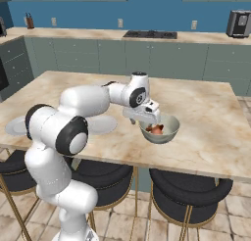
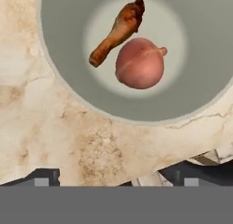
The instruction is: Pick the chicken drumstick and onion from their plates and place them in the bowl. Then put the bowl in the fridge.
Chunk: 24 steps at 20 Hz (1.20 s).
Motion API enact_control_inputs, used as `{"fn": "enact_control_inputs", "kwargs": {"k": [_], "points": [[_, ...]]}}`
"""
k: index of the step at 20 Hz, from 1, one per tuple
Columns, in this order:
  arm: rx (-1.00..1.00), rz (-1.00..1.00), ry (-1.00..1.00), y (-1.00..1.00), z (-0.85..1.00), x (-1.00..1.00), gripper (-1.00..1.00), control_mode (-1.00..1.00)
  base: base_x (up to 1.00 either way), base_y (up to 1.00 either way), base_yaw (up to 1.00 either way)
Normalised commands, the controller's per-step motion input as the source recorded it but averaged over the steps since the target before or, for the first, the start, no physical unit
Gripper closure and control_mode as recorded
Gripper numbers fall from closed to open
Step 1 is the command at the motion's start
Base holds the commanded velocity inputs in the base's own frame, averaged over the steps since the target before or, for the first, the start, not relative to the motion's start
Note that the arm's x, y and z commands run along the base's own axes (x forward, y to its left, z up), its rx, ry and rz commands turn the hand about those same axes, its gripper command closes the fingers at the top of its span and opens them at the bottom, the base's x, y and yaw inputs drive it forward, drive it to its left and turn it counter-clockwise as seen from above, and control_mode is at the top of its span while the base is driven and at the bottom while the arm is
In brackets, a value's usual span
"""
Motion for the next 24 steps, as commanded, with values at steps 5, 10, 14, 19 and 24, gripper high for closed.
{"fn": "enact_control_inputs", "kwargs": {"k": [5, 10, 14, 19, 24], "points": [[-0.08, 0.32, -0.03, 0.27, 0.03, -0.26, -1.00, -1.00, 0.00, 0.00, 0.00], [-0.18, 0.41, 0.00, 0.00, 0.09, 0.00, -1.00, -1.00, 0.00, 0.00, 0.00], [-0.12, 0.52, -0.01, -0.04, -0.06, 0.10, -1.00, -1.00, 0.00, 0.00, 0.00], [0.00, 0.40, 0.01, -0.14, -0.08, 0.28, -1.00, -1.00, 0.00, 0.00, 0.00], [-0.02, 0.21, 0.06, -0.19, -0.09, 0.42, -1.00, -1.00, 0.00, 0.00, 0.00]]}}
